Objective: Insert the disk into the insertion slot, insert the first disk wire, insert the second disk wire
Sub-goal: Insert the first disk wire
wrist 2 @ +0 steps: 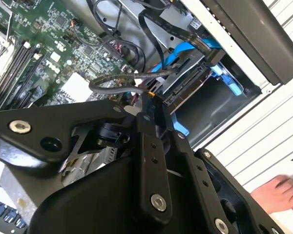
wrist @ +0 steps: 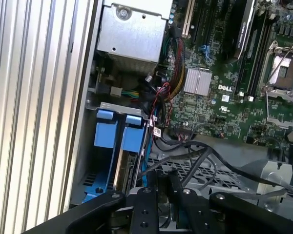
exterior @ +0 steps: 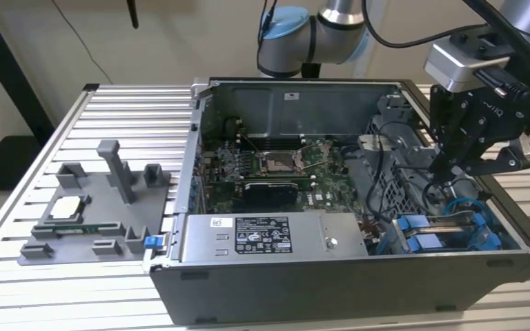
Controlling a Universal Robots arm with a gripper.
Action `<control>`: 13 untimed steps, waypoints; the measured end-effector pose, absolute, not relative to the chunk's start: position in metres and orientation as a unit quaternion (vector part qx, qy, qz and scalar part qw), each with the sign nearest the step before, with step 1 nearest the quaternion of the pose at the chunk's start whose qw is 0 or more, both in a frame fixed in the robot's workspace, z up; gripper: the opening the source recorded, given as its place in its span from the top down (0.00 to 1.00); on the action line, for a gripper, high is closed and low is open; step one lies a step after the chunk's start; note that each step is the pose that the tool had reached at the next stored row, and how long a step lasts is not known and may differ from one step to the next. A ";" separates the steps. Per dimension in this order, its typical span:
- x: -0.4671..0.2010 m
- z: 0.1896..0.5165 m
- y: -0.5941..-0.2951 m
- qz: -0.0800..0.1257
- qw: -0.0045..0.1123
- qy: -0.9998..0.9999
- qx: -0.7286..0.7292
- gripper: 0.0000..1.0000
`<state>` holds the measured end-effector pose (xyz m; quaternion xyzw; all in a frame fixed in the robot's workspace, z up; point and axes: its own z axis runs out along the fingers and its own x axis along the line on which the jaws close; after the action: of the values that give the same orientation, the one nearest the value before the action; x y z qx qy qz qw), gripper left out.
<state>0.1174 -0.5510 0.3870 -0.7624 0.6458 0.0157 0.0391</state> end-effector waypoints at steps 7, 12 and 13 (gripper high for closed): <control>0.117 0.387 -0.551 0.016 0.039 0.646 -0.762 1.00; 0.118 0.386 -0.551 0.016 0.039 0.646 -0.762 1.00; 0.118 0.386 -0.552 0.016 0.039 0.646 -0.762 1.00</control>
<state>0.1182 -0.5519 0.3857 -0.7624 0.6457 0.0159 0.0390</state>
